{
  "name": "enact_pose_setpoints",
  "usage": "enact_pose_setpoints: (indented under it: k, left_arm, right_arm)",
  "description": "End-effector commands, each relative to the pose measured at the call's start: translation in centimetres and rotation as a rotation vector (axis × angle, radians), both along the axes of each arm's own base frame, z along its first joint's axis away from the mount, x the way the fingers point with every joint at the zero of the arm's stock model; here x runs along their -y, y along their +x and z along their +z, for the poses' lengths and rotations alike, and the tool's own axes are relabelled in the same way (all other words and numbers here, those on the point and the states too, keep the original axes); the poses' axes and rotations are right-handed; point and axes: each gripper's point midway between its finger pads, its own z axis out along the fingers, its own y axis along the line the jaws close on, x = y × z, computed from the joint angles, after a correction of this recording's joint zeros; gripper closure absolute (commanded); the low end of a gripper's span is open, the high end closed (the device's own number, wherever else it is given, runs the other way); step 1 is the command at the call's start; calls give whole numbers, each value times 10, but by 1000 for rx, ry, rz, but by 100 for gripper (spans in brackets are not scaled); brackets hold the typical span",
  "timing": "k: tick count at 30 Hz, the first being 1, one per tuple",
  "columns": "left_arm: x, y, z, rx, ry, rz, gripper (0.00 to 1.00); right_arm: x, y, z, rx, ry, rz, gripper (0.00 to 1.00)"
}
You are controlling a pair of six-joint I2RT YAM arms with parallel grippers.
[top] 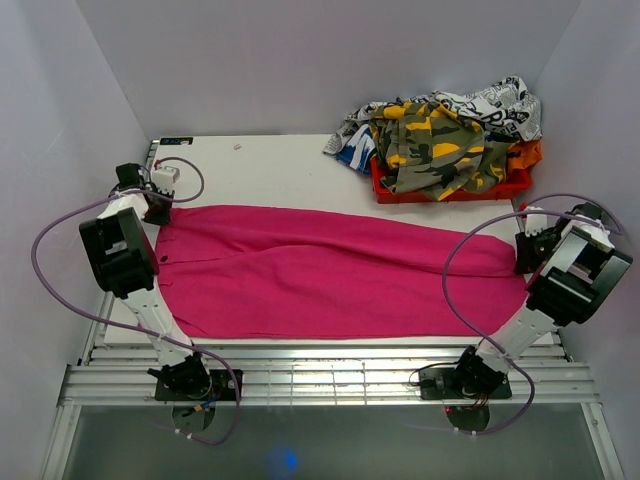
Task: Fold and stack the trousers
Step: Flatten the trousers out
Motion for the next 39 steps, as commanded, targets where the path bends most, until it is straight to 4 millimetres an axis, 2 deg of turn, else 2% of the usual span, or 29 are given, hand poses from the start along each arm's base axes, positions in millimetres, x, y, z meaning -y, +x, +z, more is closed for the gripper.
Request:
enact_pose_setpoints:
  k: [1, 3, 4, 5, 7, 8, 10, 11, 12, 14, 15, 17, 19, 23, 27, 28, 29, 31, 33, 34, 35, 37, 38, 39]
  left_arm:
    - [-22, -13, -8, -54, 65, -6, 100]
    - [-15, -11, -3, -38, 45, -33, 100]
    - [-13, -10, -1, -33, 46, -40, 100]
    - [-9, -9, 1, -25, 40, -53, 100]
    - [-6, -8, 5, -15, 37, -69, 100]
    - [-4, -7, 6, -11, 42, -82, 100]
    - [-3, -7, 5, -13, 44, -87, 100]
    - [-3, -6, 5, -13, 44, -89, 100]
    - [-2, -6, 4, -17, 42, -90, 100]
    - [0, -5, 4, -14, 41, -93, 100]
    - [1, -5, 4, -14, 41, -93, 100]
    - [2, -3, 7, -7, 39, -95, 100]
    - [3, -3, 8, -8, 40, -94, 100]
    - [2, -4, 8, -12, 40, -88, 100]
    - [2, -4, 9, -15, 38, -81, 100]
    - [2, -3, 9, -15, 35, -78, 100]
    - [2, -3, 10, -15, 35, -76, 100]
    - [2, -2, 11, -12, 32, -71, 100]
    - [2, -2, 12, -13, 30, -67, 100]
    - [2, -2, 13, -11, 29, -66, 100]
    - [3, -2, 13, -12, 25, -63, 100]
    - [2, -3, 14, -10, 23, -60, 100]
    - [4, -4, 13, -12, 20, -59, 100]
    - [4, -6, 12, -15, 17, -57, 100]
  right_arm:
    - [28, -3, -2, -27, -94, -4, 67]
    - [26, 9, 10, 27, -70, -24, 55]
    - [27, 24, 25, 88, -53, -32, 46]
    - [24, 31, 34, 109, -16, -66, 41]
    - [22, 47, 49, 159, 37, -103, 35]
    - [19, 64, 66, 208, 82, -133, 32]
    - [16, 81, 69, 228, 126, -160, 29]
    - [14, 94, 78, 243, 140, -182, 29]
    - [12, 101, 69, 222, 165, -197, 28]
    - [4, 116, 69, 216, 201, -217, 29]
    - [0, 120, 57, 188, 224, -221, 29]
    - [-10, 127, 48, 165, 248, -225, 28]
    - [-19, 129, 33, 136, 269, -220, 28]
    - [-51, 124, 11, 64, 312, -169, 29]
    - [-77, 105, -3, -15, 334, -108, 36]
    - [-82, 100, -4, -29, 348, -91, 49]
    - [-84, 99, -1, -26, 353, -82, 57]
    - [-83, 100, 14, 18, 344, -57, 81]
    - [-86, 100, 40, 75, 341, -25, 91]
    - [-90, 99, 50, 107, 351, 17, 92]
    - [-94, 95, 72, 155, 344, 53, 92]
    - [-104, 88, 95, 244, 332, 152, 92]
    - [-113, 75, 109, 284, 317, 194, 92]
    - [-118, 65, 113, 294, 313, 224, 92]
